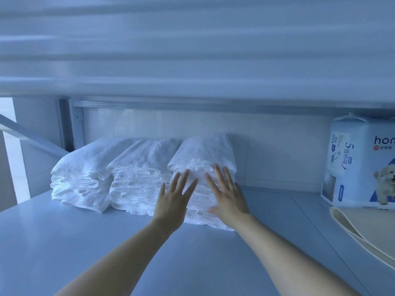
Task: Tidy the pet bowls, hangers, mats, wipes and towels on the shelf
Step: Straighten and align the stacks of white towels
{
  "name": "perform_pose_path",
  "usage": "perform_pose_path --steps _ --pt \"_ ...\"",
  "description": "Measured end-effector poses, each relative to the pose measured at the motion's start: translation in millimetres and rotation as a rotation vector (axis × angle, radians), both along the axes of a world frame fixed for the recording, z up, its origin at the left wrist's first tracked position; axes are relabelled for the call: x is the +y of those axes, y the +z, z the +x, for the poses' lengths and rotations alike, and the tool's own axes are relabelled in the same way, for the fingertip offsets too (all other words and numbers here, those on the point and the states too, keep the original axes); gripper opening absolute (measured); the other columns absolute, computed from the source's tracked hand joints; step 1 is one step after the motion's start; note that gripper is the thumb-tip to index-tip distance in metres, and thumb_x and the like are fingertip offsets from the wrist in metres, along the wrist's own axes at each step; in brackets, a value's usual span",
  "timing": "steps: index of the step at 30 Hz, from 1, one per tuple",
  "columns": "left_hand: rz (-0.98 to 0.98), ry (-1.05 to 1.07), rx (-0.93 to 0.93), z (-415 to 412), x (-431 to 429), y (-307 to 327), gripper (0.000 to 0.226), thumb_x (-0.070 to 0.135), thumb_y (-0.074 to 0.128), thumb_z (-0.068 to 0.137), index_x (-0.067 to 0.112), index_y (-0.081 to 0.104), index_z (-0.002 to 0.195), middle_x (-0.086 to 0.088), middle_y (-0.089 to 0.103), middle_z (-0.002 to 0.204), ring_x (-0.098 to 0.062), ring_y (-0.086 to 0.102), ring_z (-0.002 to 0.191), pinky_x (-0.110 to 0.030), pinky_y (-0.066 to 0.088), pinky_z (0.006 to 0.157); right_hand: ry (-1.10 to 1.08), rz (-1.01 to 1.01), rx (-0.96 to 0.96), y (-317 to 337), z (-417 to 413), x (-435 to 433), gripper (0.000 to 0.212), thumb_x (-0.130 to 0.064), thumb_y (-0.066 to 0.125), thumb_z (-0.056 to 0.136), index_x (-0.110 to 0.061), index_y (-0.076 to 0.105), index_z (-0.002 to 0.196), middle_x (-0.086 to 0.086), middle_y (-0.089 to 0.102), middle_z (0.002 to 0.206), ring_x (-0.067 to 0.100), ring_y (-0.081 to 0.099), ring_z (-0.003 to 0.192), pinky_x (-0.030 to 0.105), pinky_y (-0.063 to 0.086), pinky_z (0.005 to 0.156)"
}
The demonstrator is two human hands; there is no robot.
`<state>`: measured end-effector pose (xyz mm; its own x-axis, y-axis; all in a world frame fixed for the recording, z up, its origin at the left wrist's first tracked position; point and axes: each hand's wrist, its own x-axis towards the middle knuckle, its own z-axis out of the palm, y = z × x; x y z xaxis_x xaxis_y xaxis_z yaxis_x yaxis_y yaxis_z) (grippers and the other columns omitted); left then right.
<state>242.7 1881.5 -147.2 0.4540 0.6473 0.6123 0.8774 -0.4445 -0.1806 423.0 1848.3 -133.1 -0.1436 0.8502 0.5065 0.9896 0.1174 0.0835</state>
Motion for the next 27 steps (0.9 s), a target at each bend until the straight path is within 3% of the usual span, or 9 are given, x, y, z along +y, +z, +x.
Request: perform_pose_path --steps 3,5,7,9,13,17,21,25,27 --pt "0.04 -0.091 0.028 -11 1 -28 0.079 0.029 0.084 0.059 0.021 0.054 0.131 -0.006 0.04 0.147 -0.024 0.047 0.129 -0.048 0.048 0.093 -0.015 0.126 -0.012 -17 -5 -4 0.115 -0.044 0.088 0.051 -0.02 0.026 0.144 0.006 0.011 0.156 0.031 0.029 0.139 0.048 0.045 0.098" --pt "-0.015 -0.087 0.076 -15 6 -40 0.075 0.035 0.088 0.052 0.025 0.062 0.122 0.001 0.052 0.138 -0.017 0.057 0.118 -0.046 0.053 0.086 -0.011 0.142 -0.035 -28 -4 -2 0.109 -0.037 0.093 0.039 -0.021 0.042 0.134 0.008 0.032 0.149 0.033 0.046 0.129 0.044 0.052 0.088" --pt "-0.08 -0.069 0.055 -15 7 -36 0.071 0.037 0.084 0.059 0.03 0.059 0.125 0.005 0.049 0.14 -0.013 0.058 0.118 -0.045 0.05 0.09 -0.033 0.144 -0.035 -24 -6 3 0.103 -0.032 0.095 0.033 -0.021 0.054 0.127 0.008 0.042 0.145 0.033 0.051 0.125 0.042 0.055 0.083" --pt "-0.179 -0.094 0.033 -13 5 -28 0.062 0.036 0.06 0.087 0.034 0.034 0.143 0.009 0.02 0.155 -0.013 0.032 0.139 -0.047 0.03 0.109 -0.094 0.107 -0.029 -19 -9 8 0.099 -0.029 0.097 0.025 -0.021 0.064 0.118 0.008 0.048 0.141 0.032 0.054 0.122 0.04 0.057 0.078" --pt "-0.272 -0.077 0.056 -17 9 -22 0.055 0.041 0.028 0.098 0.034 0.007 0.149 0.012 -0.009 0.157 -0.012 0.002 0.146 -0.045 0.003 0.117 -0.135 0.121 -0.015 -18 -16 7 0.101 -0.027 0.097 0.022 -0.02 0.065 0.117 0.008 0.046 0.143 0.033 0.053 0.123 0.039 0.058 0.075" --pt "-0.161 -0.126 0.077 -44 2 -33 0.055 0.049 0.031 0.086 0.031 0.046 0.136 0.006 0.039 0.146 -0.013 0.049 0.127 -0.04 0.041 0.101 -0.054 0.169 0.002 -30 -26 -6 0.091 -0.036 0.092 0.043 -0.02 0.058 0.126 0.006 0.036 0.146 0.029 0.035 0.129 0.046 0.052 0.087" --pt "-0.153 -0.061 -0.025 -86 -1 -35 0.058 0.049 0.032 0.085 0.029 0.043 0.138 0.003 0.04 0.147 -0.019 0.044 0.132 -0.042 0.041 0.1 0.079 0.07 0.034 -34 -60 -13 0.07 -0.032 0.078 0.07 -0.019 0.05 0.133 0.004 0.035 0.15 0.028 0.03 0.137 0.047 0.045 0.097" --pt "-0.209 0.015 -0.165 -121 8 -37 0.072 0.057 0.014 0.083 0.026 0.026 0.147 0.002 0.019 0.156 -0.022 0.022 0.143 -0.045 0.029 0.11 0.28 -0.12 0.074 -31 -106 -6 0.06 -0.025 0.041 0.097 -0.023 0.013 0.15 -0.005 -0.009 0.159 0.017 -0.009 0.146 0.038 0.003 0.119" --pt "-0.244 0.033 -0.152 -137 12 -37 0.08 0.062 0.007 0.078 0.025 0.023 0.148 0.003 0.015 0.157 -0.02 0.018 0.144 -0.041 0.026 0.112 0.295 -0.153 0.044 -31 -126 2 0.06 -0.029 0.036 0.098 -0.021 0.008 0.151 -0.006 -0.015 0.158 0.014 -0.014 0.145 0.037 -0.001 0.119"
